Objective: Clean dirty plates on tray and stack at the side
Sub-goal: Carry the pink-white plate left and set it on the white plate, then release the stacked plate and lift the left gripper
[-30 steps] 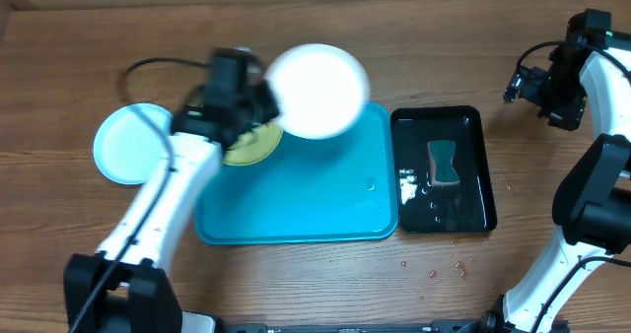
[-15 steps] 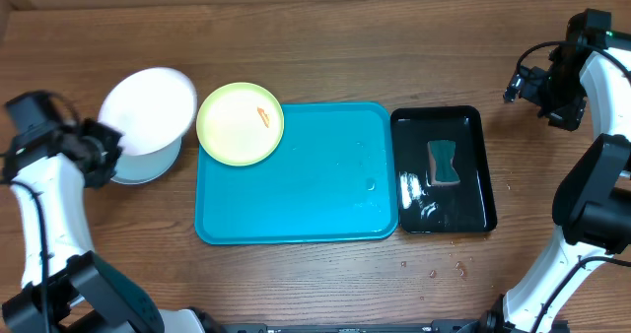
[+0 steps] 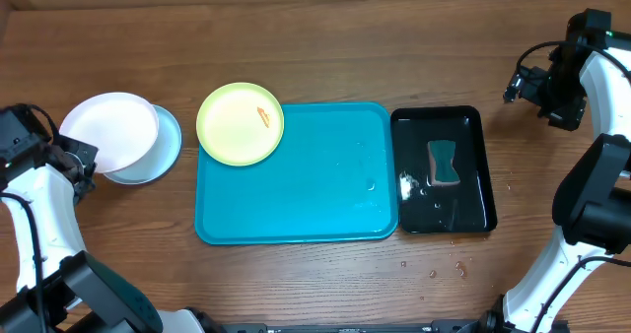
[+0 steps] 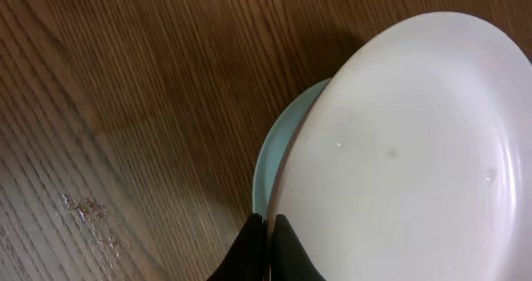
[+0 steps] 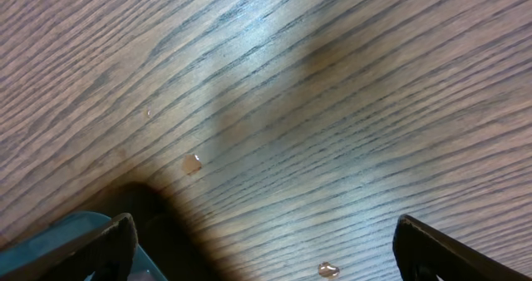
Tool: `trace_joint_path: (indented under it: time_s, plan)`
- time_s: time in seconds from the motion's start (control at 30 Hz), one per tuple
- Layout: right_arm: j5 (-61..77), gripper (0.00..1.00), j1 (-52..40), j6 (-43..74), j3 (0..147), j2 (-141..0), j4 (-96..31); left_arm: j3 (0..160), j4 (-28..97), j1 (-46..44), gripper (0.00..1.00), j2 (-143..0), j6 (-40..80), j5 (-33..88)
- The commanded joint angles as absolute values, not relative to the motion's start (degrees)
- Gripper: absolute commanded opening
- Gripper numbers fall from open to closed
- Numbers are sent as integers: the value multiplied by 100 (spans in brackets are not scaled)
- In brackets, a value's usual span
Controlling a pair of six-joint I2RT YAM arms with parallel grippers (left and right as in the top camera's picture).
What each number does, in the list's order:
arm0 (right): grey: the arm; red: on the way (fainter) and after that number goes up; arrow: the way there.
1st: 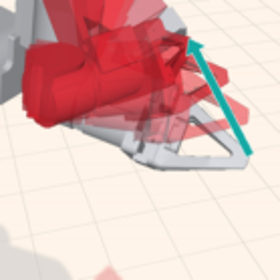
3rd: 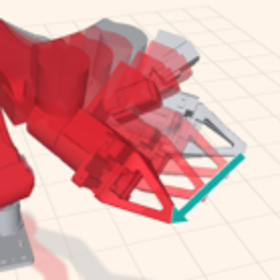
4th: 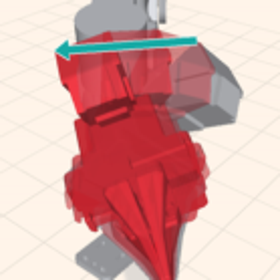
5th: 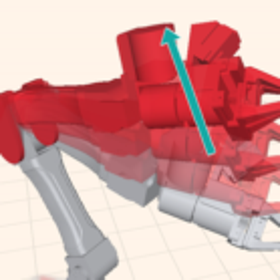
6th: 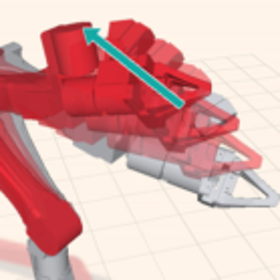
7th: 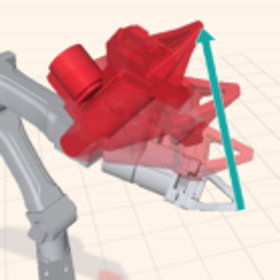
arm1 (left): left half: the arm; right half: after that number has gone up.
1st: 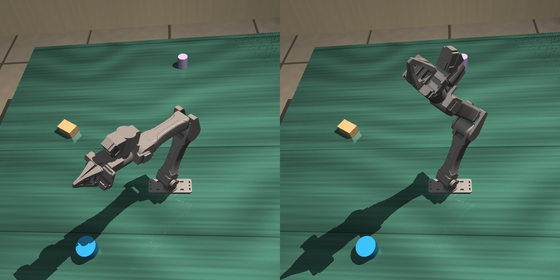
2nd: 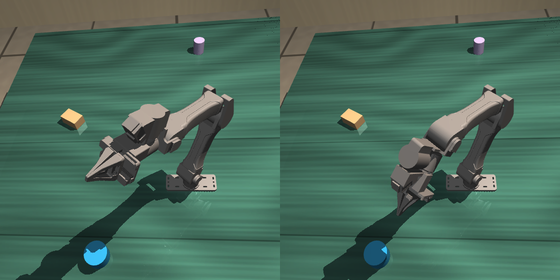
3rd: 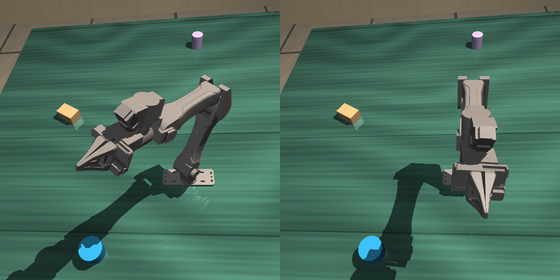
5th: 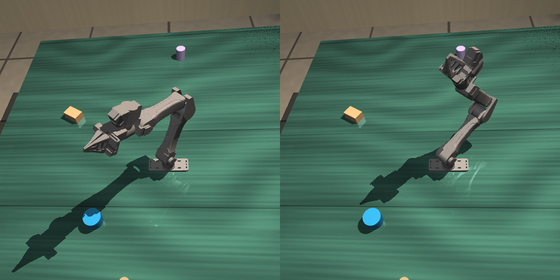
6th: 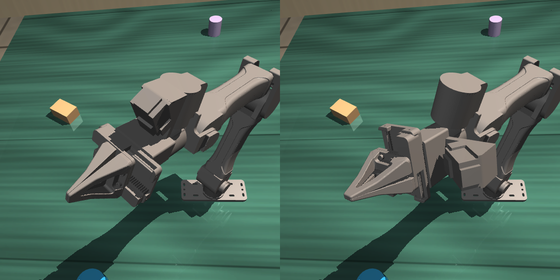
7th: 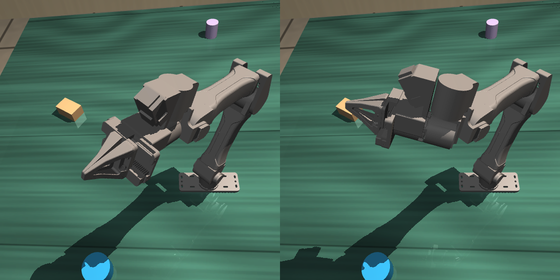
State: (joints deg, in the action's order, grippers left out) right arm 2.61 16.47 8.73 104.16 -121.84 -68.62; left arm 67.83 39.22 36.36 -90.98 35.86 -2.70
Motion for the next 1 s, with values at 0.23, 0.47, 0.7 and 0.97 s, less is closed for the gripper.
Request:
trace_joint_path:
  time_s: [0.23, 0.47, 0.7, 0.97]
  plan:
    - [261, 100, 1643, 882, 10497, -11985, -6858, 5822, 2755, 3592, 4, -9074, 3463, -235]
    - [261, 100, 1643, 882, 10497, -11985, -6858, 5325, 1865, 3487, 5, -9076, 3273, 150]
    - [261, 100, 1643, 882, 10497, -11985, -6858, 5181, 1573, 3347, 4, -9078, 3188, 104]
    - [261, 100, 1643, 882, 10497, -11985, -6858, 5183, 1404, 3323, 4, -9389, 3190, -161]
